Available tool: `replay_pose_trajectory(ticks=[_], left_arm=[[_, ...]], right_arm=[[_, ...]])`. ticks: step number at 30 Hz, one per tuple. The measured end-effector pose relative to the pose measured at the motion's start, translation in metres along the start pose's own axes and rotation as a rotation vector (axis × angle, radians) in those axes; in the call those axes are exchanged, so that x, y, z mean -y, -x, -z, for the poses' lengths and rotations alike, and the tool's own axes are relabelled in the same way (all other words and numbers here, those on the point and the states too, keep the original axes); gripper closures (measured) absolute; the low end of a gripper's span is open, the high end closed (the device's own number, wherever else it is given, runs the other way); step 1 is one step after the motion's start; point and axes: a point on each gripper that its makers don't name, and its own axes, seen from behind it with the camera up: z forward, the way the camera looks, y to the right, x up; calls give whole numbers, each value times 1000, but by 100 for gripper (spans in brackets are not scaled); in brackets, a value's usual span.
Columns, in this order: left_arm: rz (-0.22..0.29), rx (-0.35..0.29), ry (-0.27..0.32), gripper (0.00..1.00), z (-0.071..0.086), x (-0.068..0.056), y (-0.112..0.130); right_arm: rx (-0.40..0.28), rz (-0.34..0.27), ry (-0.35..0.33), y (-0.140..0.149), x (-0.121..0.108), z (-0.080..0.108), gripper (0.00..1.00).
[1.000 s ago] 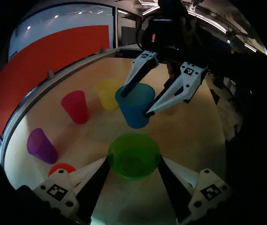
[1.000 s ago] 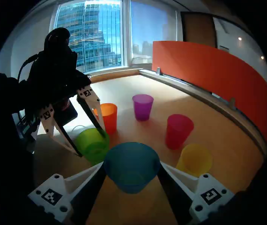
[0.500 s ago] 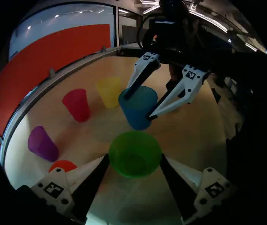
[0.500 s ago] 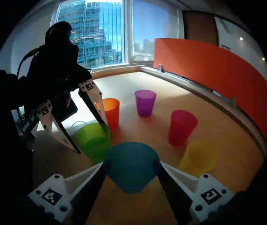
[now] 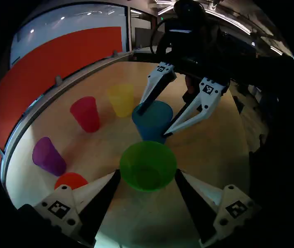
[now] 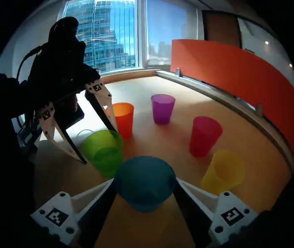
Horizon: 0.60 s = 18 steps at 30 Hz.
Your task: Pour water
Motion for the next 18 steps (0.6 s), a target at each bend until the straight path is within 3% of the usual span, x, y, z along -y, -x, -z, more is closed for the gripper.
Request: replay_pose_trajectory(ticks=[11,14,18], left_arm=[[4,6,0,3,2,0,4],[6,8,-1,3,2,0,4],[5,9,-4,3,4,0,5]], right_arm=[[4,-2,1,6,2,-2,7],[10,0,1,8,3,-1,0],[18,0,0,11,6,0,0]])
